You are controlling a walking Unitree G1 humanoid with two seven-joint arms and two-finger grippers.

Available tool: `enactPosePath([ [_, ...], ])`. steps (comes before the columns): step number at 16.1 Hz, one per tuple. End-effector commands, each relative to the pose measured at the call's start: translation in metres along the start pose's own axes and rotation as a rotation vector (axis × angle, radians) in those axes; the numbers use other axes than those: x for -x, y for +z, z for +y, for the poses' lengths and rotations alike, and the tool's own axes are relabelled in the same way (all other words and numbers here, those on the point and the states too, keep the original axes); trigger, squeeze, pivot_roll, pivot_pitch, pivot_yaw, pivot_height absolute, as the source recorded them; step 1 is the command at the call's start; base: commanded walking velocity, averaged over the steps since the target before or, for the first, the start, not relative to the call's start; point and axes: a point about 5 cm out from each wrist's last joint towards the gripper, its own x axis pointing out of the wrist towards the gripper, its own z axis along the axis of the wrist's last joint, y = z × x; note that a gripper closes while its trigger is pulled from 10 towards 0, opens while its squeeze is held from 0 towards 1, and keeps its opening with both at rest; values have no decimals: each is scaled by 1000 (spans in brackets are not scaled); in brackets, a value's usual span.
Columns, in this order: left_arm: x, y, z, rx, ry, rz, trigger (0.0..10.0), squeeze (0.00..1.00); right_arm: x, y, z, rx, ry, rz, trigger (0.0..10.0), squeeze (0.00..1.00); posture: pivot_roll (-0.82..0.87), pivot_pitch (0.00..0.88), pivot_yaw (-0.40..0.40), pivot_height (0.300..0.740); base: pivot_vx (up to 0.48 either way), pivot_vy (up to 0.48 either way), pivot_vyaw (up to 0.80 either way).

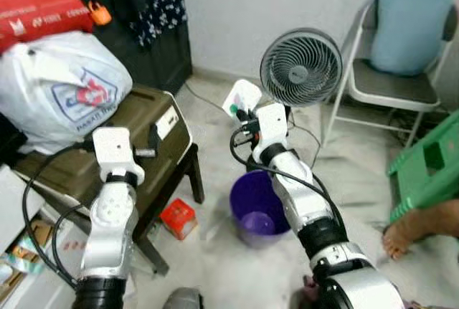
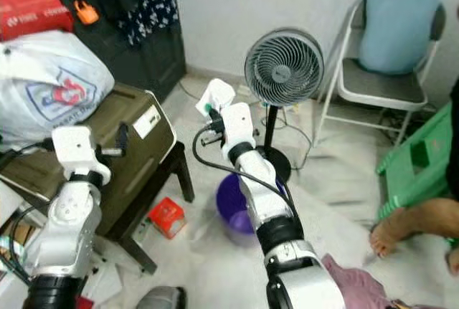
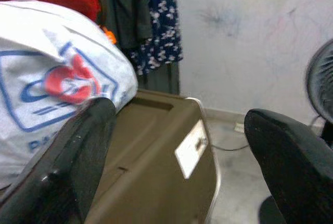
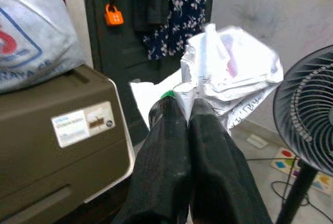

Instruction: Clean up the room

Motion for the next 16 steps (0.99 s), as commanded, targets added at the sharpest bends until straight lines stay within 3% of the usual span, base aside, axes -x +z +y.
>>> enactPosePath([
  [1, -1, 2, 3, -7, -3, -6, 10000, 0, -2, 2, 0, -8, -8, -3, 10000, 0, 92, 0, -4, 740, 0, 0, 0],
  [9, -3, 4, 0, -1, -13, -14, 10000, 0, -4, 4, -6, -20, -43, -3, 10000, 0, 88, 0, -6, 740, 0, 0, -87],
  [16, -5, 22, -13, 16, -41, -57, 10000, 0, -8, 13, 0, -27, -24, -29, 10000, 0, 104, 25, -16, 740, 0, 0, -174],
])
